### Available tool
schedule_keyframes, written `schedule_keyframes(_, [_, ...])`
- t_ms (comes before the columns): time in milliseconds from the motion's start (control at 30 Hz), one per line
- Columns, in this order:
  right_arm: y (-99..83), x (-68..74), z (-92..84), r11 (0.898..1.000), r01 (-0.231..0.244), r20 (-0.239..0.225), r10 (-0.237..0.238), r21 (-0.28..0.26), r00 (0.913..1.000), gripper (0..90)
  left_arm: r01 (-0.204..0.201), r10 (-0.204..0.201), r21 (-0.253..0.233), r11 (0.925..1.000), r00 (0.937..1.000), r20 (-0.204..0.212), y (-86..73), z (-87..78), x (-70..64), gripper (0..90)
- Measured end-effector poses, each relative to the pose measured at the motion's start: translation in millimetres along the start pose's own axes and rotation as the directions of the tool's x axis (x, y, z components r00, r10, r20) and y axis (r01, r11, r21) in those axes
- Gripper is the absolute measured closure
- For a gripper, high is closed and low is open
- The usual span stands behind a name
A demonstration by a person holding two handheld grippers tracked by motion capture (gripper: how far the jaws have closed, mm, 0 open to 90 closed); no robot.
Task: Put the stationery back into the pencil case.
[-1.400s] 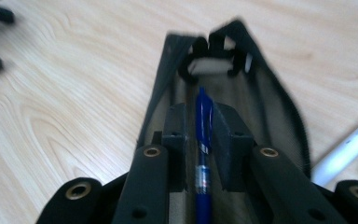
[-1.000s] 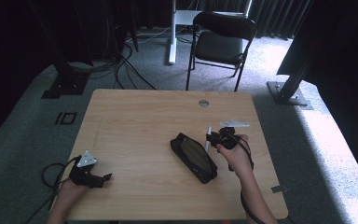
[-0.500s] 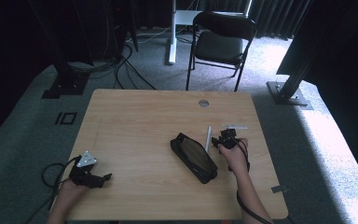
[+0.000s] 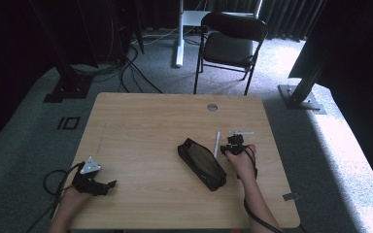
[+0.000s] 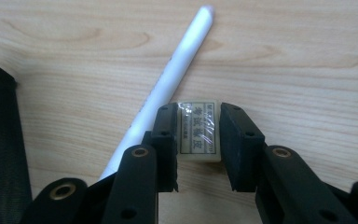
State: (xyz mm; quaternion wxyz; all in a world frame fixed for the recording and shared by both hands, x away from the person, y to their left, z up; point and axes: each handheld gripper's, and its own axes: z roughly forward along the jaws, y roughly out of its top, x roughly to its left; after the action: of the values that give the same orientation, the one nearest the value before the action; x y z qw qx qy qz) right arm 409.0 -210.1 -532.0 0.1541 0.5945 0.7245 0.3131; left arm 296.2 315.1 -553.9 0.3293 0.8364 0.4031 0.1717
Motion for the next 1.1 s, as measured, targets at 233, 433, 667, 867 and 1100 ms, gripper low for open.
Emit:
schedule_keyframes(233, [9.4, 4.1, -24.5, 0.998, 0.026, -0.038, -0.028, -0.057, 0.9989, 68.3, 0.0, 0.0, 0.0, 1.0, 1.0, 0.0, 0.0, 0.0, 0.0, 1.6])
schedule_keyframes(433, [21.5, 23.5, -51.6, 0.991, 0.067, -0.112, -0.081, -0.118, 0.9904, 68.5, 0.001, -0.001, 0.0, 1.0, 1.0, -0.001, 0.0, 0.0, 0.0, 1.6])
schedule_keyframes(667, [29.5, 52.7, -74.7, 0.977, 0.129, -0.205, -0.163, -0.168, 0.965, 68.4, 0.001, -0.001, 0.0, 1.0, 1.0, -0.001, 0.0, 0.0, 0.0, 1.6])
schedule_keyframes(867, [23.8, 81.0, -75.2, 0.968, 0.205, -0.27, -0.238, -0.147, 0.933, 68.4, -0.001, 0.001, 0.0, 1.0, 1.0, -0.001, 0.0, 0.0, 0.1, 1.7])
schedule_keyframes(1100, [12.4, 98.5, -53.7, 0.958, 0.28, -0.275, -0.287, -0.064, 0.9179, 68.4, 0.001, -0.001, 0.0, 1.0, 1.0, 0.0, 0.0, 0.0, 0.0, 1.7])
